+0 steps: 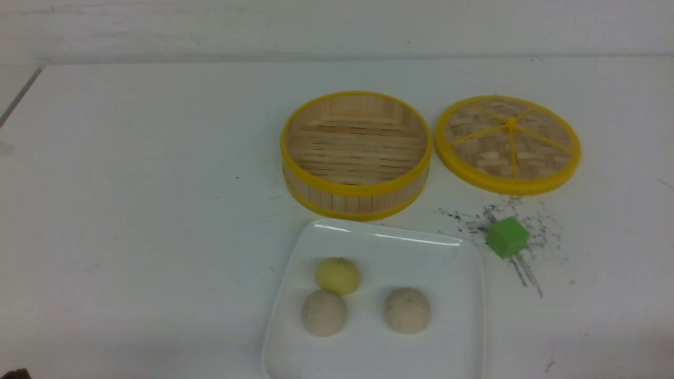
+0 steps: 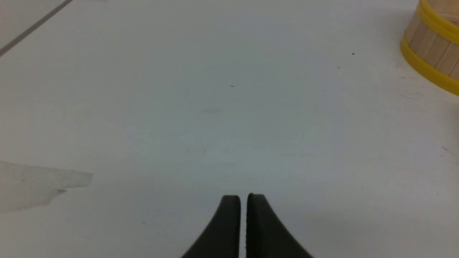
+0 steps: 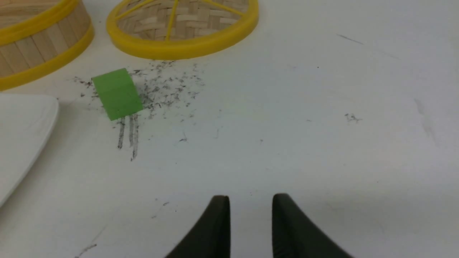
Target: Put the steamed buns into the plate on the white tablecloth.
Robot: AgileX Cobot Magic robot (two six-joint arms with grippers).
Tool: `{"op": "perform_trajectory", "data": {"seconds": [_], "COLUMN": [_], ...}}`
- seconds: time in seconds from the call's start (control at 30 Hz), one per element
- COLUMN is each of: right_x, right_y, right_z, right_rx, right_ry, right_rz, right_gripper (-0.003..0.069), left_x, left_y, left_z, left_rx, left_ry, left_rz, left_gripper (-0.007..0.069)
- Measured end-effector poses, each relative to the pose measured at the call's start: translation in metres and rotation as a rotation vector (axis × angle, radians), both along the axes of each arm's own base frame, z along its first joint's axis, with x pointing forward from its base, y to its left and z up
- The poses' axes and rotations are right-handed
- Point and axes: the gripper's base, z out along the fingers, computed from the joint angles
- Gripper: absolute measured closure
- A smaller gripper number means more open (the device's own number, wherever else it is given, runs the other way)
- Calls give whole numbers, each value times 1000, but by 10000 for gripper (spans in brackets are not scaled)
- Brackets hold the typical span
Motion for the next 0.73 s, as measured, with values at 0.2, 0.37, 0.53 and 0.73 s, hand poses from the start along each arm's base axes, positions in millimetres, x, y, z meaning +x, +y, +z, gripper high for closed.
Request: {"op": "perform_trajectory", "data": {"seconds": [0.2, 0.37, 0.53, 0.73], "right_x": [0, 0, 0, 0], "right_y": [0, 0, 0, 0], "right_z": [0, 0, 0, 0], "right_rx": [0, 0, 0, 0], "right_ry": [0, 0, 0, 0], "right_rz": [0, 0, 0, 0], "right_gripper": [464, 457, 452, 444], "left_x": [0, 0, 0, 0], "left_y": [0, 0, 0, 0], "left_z": [0, 0, 0, 0], "left_rx": [0, 1, 1, 1], "left_ry": [0, 0, 0, 0], "left_rz": [0, 0, 0, 0], "left_gripper": [570, 559, 552, 552]}}
